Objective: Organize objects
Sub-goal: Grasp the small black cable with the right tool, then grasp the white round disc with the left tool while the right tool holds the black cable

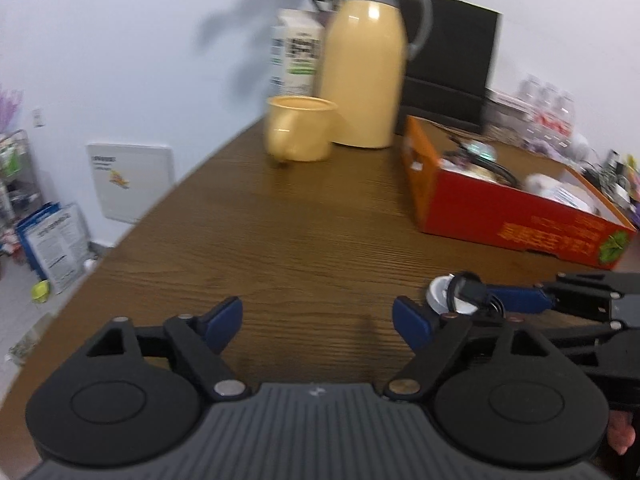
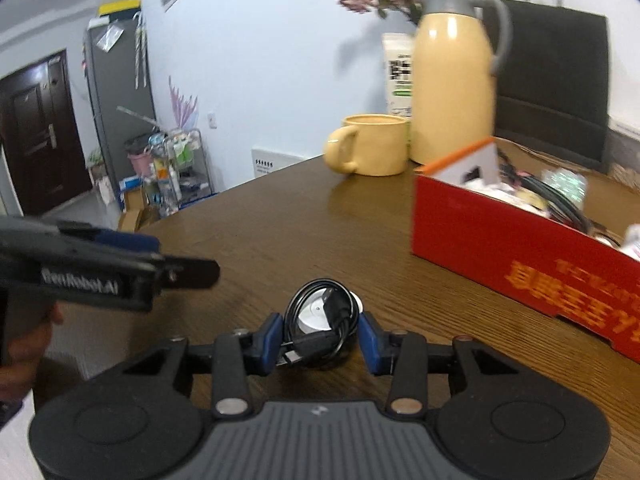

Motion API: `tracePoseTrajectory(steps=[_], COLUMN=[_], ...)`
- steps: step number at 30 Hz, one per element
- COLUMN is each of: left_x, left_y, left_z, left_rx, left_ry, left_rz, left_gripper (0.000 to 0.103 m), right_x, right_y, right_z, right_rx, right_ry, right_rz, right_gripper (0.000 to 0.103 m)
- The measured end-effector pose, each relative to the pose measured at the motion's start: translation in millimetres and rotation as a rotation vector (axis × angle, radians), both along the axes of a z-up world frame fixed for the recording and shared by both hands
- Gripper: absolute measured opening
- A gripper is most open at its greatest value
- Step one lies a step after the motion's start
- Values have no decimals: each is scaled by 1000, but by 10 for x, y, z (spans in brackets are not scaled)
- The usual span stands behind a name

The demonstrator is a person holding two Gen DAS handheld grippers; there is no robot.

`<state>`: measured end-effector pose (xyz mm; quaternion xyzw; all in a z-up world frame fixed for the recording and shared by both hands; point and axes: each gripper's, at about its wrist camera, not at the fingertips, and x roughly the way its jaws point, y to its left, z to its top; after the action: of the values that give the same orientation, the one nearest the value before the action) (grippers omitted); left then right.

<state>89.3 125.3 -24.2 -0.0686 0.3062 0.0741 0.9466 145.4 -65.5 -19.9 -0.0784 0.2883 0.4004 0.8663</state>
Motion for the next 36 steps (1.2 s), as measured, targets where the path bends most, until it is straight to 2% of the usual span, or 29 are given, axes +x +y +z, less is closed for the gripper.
tracePoseTrajectory(steps=[7, 11, 17, 23, 30, 36], left_x=[320, 534, 654, 771, 822, 770], left_y=[-387, -567, -723, -792, -884, -1013], left_z=[-33, -95, -107, -97, -94, -89], left_rx=[-44, -80, -109, -112, -59, 37], left_ry=[33, 90, 108, 118, 118, 92], left_rz=[-132, -190, -239, -245, -273, -284], left_gripper=[65, 56, 56, 54, 51, 51], right_x=[141, 211, 283, 324, 344, 322], right_y=[-348, -491, -605, -619, -646, -672], right_z=[-33, -40, -45, -49, -47, -46], right_rx=[-8, -19, -41, -57, -56, -58], right_ry=[11, 16, 7, -8, -8, -16], right_rz=[18, 39, 66, 101, 107, 103], right_gripper=[40, 40, 39, 39, 39, 38])
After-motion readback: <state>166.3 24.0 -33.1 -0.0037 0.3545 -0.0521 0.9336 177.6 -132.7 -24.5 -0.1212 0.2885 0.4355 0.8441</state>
